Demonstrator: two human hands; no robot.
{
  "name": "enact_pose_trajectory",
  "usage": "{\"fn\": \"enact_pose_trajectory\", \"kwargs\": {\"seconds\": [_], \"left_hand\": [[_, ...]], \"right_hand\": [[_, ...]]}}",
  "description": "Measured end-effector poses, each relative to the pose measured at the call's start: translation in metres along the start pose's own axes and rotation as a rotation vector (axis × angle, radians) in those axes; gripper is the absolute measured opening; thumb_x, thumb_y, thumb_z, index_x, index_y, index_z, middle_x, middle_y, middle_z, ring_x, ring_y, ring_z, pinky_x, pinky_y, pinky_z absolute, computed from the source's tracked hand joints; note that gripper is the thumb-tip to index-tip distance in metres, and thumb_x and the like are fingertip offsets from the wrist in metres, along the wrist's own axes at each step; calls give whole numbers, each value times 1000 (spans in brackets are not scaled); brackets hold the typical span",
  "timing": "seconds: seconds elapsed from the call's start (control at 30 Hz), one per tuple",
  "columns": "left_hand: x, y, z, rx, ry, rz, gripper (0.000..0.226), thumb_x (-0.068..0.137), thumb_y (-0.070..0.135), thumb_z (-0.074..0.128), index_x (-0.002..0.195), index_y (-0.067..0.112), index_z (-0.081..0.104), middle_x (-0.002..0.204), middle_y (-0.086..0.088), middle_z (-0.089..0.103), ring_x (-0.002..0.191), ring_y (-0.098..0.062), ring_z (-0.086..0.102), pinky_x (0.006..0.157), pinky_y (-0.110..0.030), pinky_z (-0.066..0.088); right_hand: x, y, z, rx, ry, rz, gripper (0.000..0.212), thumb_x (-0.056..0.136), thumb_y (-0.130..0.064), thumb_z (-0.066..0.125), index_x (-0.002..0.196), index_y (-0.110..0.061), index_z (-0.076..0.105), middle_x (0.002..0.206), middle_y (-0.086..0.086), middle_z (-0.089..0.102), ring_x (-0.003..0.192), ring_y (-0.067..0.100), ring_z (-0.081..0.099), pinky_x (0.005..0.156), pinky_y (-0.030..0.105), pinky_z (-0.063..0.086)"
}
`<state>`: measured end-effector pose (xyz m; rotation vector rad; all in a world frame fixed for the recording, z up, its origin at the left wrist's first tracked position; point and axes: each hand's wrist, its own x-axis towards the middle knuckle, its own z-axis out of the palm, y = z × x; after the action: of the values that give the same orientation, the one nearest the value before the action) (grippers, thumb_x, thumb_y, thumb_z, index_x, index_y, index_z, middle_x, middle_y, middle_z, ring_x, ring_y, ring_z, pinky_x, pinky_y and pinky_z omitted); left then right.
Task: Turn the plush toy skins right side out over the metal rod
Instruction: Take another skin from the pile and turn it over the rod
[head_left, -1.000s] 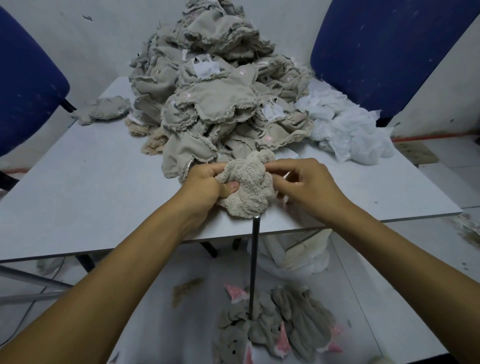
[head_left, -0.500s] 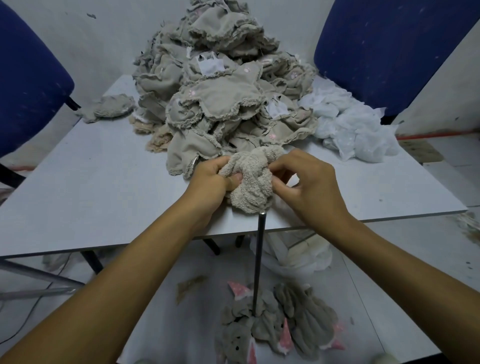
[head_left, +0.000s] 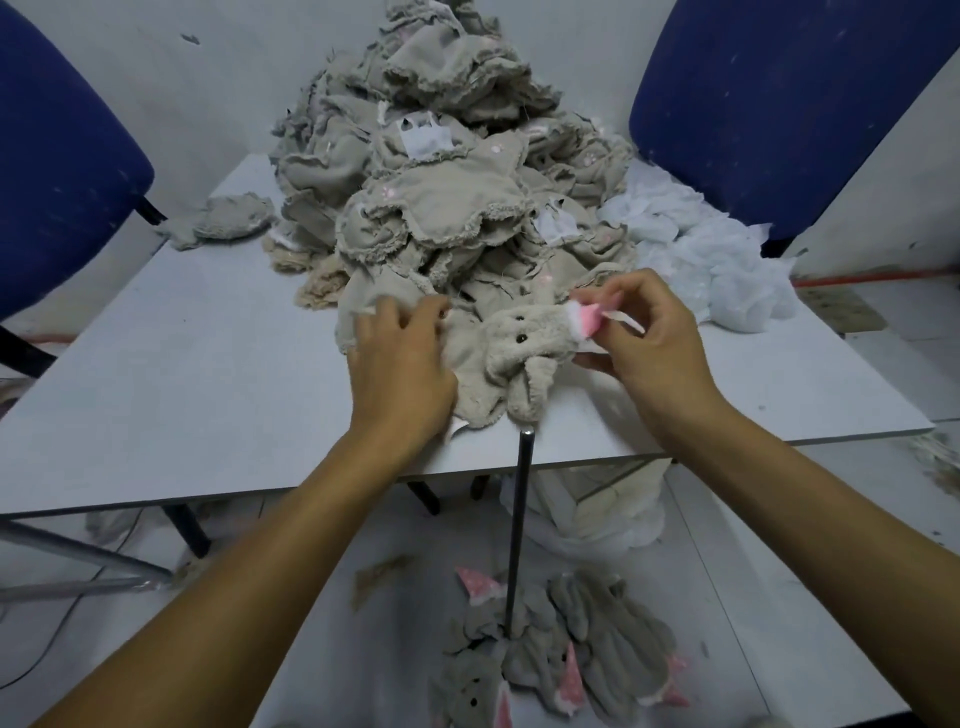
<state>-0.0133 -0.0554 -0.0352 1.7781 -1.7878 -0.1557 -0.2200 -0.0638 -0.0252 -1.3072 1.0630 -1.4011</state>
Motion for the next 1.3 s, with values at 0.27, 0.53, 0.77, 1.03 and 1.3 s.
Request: {"fn": "enact_pose_trajectory", "kwargs": {"seconds": [0.27,0.53,0.77,1.03,1.3], "left_hand": [[0,3,2,-15,-417,295,47,103,32,44,150,28,42,150,2,46,135,-16,41,111,-35,33],[11,9,-7,8,-498,-22,50,91,42,66,136,25,52,128,-5,57,125,-27,50,98,-40,43],[1,27,-21,256,564,501,19,73,-7,58,84,8,62,81,-10,54,77,-29,51,65,-39,31],[-14,28,-8,-39,-206,391,34,89,35,48,120,29,60,81,7,64,80,-21,60,68,-35,48],[-2,18,3,11,-138,190,30,96,41,55,122,29,59,102,-1,62,95,-24,59,76,-40,51]], "right_hand": [[-1,3,1,-361,19,142,24,98,-56,46,99,-35,57,83,-6,64,58,3,61,54,26,46],[4,5,-17,-428,188,20,17,96,-20,59,108,-32,57,86,-9,62,76,11,66,64,35,59],[-4,-1,-5,-492,122,-360,16,97,-24,50,107,-37,54,99,-9,60,85,3,58,71,20,48],[-13,12,4,-788,137,-255,25,97,-20,52,121,-25,56,113,3,43,105,20,50,84,36,47],[-24,12,17,-1135,-242,-323,29,96,-31,48,119,-30,66,94,-5,42,92,15,45,64,32,41]]}}
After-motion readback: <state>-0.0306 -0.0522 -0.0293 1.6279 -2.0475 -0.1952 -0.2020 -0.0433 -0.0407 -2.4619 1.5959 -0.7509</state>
